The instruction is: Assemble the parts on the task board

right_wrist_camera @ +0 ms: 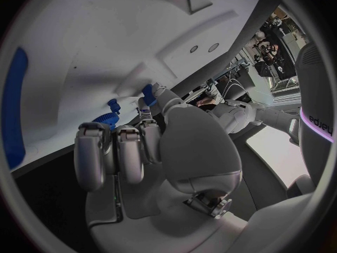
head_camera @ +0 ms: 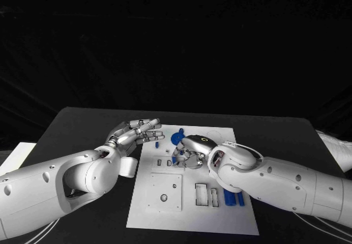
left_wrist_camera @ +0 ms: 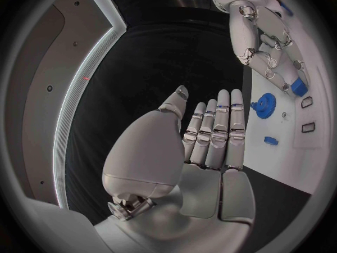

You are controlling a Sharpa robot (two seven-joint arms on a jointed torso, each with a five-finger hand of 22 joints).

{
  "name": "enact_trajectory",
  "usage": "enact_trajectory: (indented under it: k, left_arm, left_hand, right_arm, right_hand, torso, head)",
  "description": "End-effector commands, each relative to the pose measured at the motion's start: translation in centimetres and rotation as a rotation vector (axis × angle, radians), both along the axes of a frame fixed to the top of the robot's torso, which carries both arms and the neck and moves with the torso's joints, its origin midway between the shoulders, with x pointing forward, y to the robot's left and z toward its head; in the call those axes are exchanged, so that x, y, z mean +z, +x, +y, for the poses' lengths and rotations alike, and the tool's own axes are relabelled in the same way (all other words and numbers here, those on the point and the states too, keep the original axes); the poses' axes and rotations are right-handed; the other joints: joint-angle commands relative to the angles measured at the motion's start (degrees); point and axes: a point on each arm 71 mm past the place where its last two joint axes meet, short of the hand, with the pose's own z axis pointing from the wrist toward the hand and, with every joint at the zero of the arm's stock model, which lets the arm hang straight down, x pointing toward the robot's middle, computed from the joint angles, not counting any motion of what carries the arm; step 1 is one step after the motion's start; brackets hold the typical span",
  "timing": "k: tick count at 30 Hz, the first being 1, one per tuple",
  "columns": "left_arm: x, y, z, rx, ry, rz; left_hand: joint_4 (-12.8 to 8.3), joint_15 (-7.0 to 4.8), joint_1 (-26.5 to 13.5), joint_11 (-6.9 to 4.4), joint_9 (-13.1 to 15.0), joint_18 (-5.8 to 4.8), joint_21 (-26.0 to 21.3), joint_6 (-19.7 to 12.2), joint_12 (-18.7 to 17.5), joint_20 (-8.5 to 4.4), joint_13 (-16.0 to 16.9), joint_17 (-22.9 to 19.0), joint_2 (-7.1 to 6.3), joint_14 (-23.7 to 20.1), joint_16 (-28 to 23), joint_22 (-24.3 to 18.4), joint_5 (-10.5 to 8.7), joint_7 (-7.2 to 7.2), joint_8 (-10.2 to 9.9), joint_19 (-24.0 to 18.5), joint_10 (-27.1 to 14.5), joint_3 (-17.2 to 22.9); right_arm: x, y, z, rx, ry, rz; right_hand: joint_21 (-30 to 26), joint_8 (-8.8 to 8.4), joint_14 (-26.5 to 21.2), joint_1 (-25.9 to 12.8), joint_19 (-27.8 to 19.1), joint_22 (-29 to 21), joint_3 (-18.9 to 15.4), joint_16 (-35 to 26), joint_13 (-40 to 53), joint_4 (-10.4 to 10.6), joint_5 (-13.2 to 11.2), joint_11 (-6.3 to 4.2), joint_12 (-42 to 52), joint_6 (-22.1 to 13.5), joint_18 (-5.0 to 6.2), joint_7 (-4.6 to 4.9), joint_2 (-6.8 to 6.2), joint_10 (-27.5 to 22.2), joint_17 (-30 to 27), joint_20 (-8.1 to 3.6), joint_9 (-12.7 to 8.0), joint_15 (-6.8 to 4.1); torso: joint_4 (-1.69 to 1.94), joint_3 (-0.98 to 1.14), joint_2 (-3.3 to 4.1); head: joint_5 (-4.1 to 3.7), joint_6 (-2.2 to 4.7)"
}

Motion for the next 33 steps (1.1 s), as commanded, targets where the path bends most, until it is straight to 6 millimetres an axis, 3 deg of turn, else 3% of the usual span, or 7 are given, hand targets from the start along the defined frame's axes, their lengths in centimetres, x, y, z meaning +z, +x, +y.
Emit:
enact_trajectory:
  k: [1, 33]
  left_arm:
    - [0.15, -0.08, -0.3, -0.023, -0.011, -0.01]
    - [0.14, -0.11, -0.31, -0.024, -0.01, -0.007]
  left_hand:
    - [-0.4, 0.14, 0.1, -0.08, 0.0, 0.64, 0.1, 0.3, 0.0, 0.1, 0.0, 0.0, 0.35, 0.3, 0.0, 0.1, -0.1, -0.04, 0.0, 0.3, 0.1, -0.1]
    - [-0.4, 0.17, 0.0, -0.05, 0.0, 0.62, 0.1, 0.2, 0.0, 0.1, 0.0, 0.1, 0.33, 0.2, -0.1, 0.1, -0.11, 0.0, 0.0, 0.3, 0.0, -0.1]
  right_arm:
    - [-0.75, -0.06, -0.04, -0.001, -0.064, 0.016]
    - [-0.95, -0.56, 0.21, 0.004, -0.132, 0.009]
  right_hand:
    - [0.1, 0.2, 5.4, -0.1, 0.9, 2.0, 0.0, 0.1, 6.7, 0.3, 0.1, -0.37, -0.2, 2.5, -0.37, -2.15, 0.33, 1.1, 11.7, -0.32, 1.1, -0.26]
    - [-0.5, -1.75, 5.2, -2.0, 0.4, 0.9, -0.8, -0.4, 5.9, 0.2, 0.6, 0.56, -1.9, 0.3, -0.16, -0.94, -2.16, 0.4, 10.7, 0.17, 0.6, 0.45]
  torso:
    - [0.02, -0.01, -0.02]
    - [-0.03, -0.01, -0.03]
  head:
    - [-0.02, -0.09]
    - [-0.03, -0.62]
